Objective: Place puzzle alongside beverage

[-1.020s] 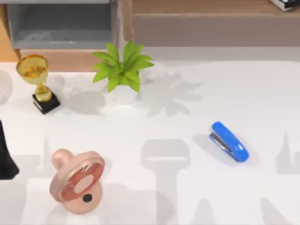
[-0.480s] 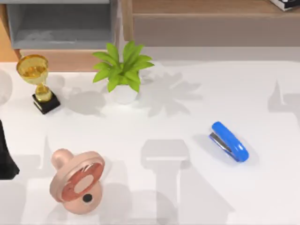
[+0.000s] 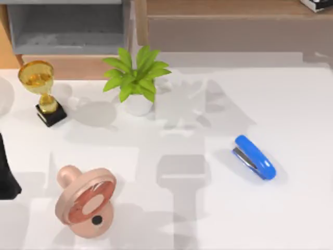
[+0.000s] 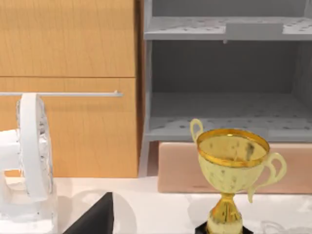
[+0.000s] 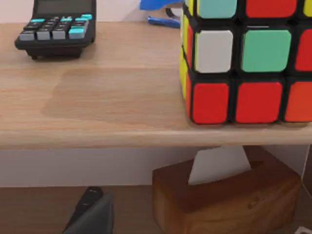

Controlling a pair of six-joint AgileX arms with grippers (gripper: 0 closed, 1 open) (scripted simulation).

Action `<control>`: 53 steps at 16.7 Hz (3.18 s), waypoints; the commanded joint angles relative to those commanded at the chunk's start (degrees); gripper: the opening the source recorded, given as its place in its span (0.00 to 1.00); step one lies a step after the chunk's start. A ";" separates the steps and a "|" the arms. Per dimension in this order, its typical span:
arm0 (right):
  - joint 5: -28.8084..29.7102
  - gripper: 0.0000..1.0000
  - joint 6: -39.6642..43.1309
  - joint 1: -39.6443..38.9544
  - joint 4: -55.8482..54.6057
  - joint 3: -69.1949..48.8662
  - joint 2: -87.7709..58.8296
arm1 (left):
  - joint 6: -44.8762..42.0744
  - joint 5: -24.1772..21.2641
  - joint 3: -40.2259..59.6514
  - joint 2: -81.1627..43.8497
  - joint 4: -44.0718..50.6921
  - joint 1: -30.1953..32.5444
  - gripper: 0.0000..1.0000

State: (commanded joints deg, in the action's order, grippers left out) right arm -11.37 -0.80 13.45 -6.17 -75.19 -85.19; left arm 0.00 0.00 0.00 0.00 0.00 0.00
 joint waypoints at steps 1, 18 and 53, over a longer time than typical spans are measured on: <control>-0.56 1.00 -0.05 0.52 -0.55 -2.92 -2.53 | 0.00 0.00 0.00 0.00 0.00 0.00 1.00; -0.35 1.00 -0.09 -0.03 -0.59 -22.15 -18.52 | 0.00 0.00 0.00 0.00 0.00 0.00 1.00; -0.03 0.00 -0.17 -0.19 2.24 -27.57 -21.22 | 0.00 0.00 0.00 0.00 0.00 0.00 1.00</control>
State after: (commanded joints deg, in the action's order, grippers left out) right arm -11.39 -0.97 13.26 -3.93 -102.76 -106.41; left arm 0.00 0.00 0.00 0.00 0.00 0.00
